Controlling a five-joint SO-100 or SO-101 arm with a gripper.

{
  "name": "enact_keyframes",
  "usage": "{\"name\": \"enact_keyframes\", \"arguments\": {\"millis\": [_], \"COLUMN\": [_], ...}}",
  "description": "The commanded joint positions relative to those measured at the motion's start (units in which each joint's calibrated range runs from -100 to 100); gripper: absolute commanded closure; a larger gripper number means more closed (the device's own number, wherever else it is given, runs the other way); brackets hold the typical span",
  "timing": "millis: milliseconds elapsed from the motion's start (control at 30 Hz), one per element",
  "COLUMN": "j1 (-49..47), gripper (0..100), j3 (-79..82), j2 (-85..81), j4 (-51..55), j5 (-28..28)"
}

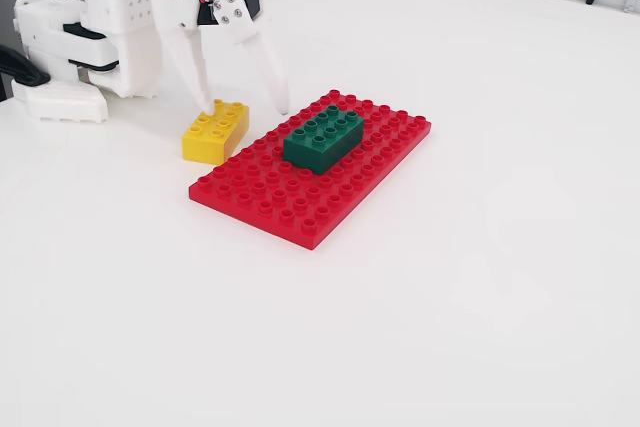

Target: Put yellow lego brick onto the green one

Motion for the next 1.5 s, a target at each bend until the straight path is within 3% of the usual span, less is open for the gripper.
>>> {"name": "enact_keyframes", "arguments": {"millis": [0, 300, 667, 900, 1467], "j1": [1.9, 0.8, -0.5, -0.6, -2.2], "gripper": [72, 72, 72, 86, 82], "j3": [-5.3, -16.2, -16.6, -15.3, -7.8], "j2": [6.4, 19.9, 15.3, 14.6, 14.5], "j4": [-0.2, 6.5, 7.6, 7.7, 7.2], "j5": [0.3, 0.9, 0.7, 1.2, 5.3]}}
